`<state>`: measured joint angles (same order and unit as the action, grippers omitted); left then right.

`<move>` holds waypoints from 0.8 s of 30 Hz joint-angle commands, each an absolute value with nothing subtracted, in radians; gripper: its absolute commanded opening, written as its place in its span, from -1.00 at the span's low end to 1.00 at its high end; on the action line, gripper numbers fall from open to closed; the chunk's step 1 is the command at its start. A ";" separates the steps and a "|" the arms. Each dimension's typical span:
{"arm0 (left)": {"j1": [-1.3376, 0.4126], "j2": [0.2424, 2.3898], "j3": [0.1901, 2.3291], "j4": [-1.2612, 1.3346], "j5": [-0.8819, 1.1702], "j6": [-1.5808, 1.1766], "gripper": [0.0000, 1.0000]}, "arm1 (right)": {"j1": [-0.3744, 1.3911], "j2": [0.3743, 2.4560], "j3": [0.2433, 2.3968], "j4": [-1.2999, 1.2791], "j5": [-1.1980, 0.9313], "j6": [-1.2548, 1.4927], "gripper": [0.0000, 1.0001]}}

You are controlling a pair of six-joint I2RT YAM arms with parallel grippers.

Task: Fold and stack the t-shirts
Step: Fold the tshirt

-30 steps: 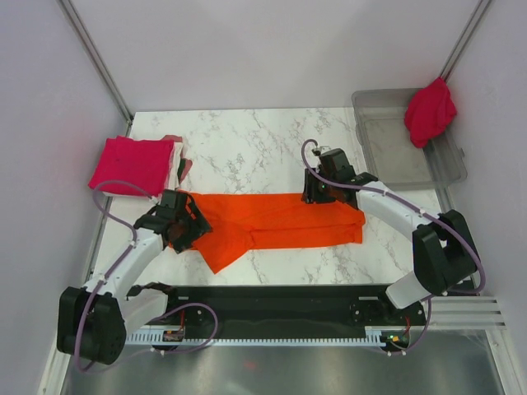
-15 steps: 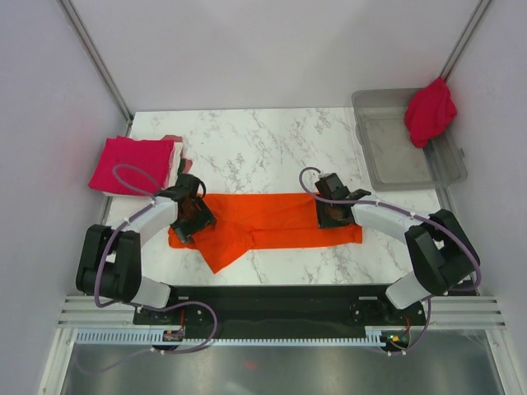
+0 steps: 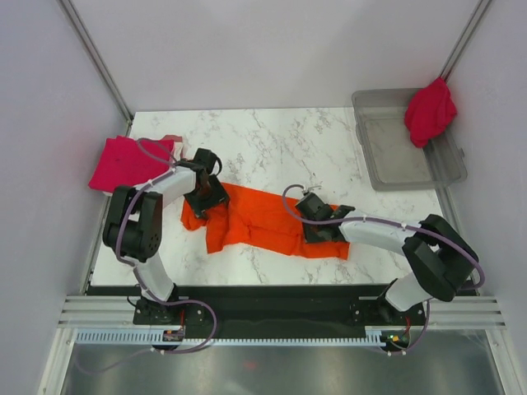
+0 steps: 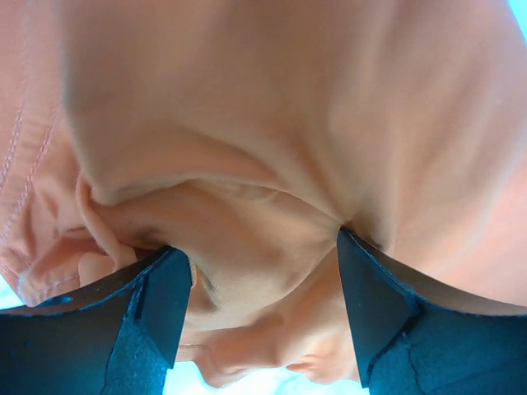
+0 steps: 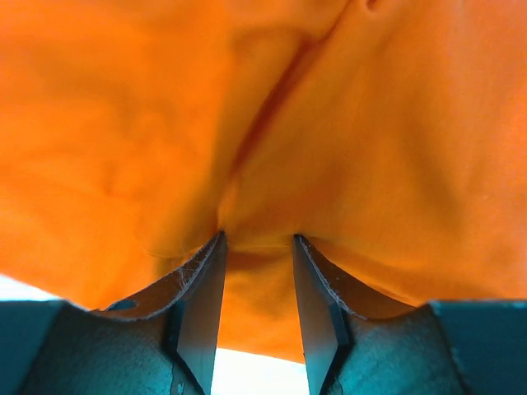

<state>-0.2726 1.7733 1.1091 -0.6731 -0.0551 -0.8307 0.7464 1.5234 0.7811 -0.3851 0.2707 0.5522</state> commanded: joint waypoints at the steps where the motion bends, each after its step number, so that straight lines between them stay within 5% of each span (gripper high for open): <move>1: -0.301 1.894 1.150 -0.578 -0.015 -0.808 0.53 | 0.882 1.528 0.719 -0.446 0.187 0.662 -0.07; 7: -0.339 2.034 1.360 -0.580 0.035 -0.772 0.51 | 1.257 1.623 0.840 -0.365 0.071 0.828 -0.02; 10: -0.356 2.077 1.457 -0.580 0.046 -0.735 0.50 | 1.295 1.629 0.940 -0.359 0.055 0.824 0.04; 15: -0.351 2.115 1.568 -0.581 -0.014 -0.631 0.53 | 1.175 1.533 1.008 -0.379 0.049 0.747 0.30; 24: -0.313 2.019 1.615 -0.531 0.003 -0.508 0.60 | 0.734 1.494 1.101 -0.342 -0.099 0.543 0.28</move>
